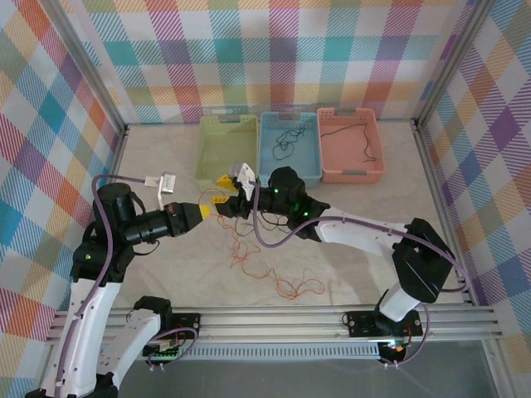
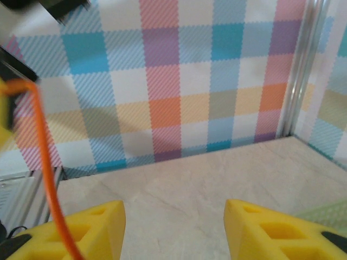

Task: Untangle the cables

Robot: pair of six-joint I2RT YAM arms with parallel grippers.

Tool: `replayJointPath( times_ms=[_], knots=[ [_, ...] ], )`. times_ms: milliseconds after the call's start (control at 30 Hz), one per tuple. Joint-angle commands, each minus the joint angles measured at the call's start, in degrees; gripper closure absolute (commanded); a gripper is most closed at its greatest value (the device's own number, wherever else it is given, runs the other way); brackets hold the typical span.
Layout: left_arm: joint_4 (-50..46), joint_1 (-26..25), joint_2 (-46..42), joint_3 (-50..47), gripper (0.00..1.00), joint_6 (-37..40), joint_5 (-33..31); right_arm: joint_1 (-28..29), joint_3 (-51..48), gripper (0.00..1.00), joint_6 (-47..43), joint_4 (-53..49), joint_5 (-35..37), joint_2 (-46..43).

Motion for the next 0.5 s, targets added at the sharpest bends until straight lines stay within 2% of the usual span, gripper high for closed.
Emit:
replayJointPath(
  times_ms=[0, 300, 467],
  knots=[
    [-0.73, -0.72, -0.76, 3.54, 1.0, 0.79, 2.46, 0.29, 0.21, 0.49, 1.37, 4.92, 3.81, 2.8],
    [-1.59, -0.87, -0.95, 10.01, 1.0, 0.22, 4.58, 0.31, 1.03, 0.49, 2.68, 9.18, 8.01, 12.53],
    [-2.91, -0.81, -0.86, 14.44, 1.0, 0.63, 2.81, -0.12, -0.11, 0.49, 2.18, 9.42, 10.17, 15.43]
  ],
)
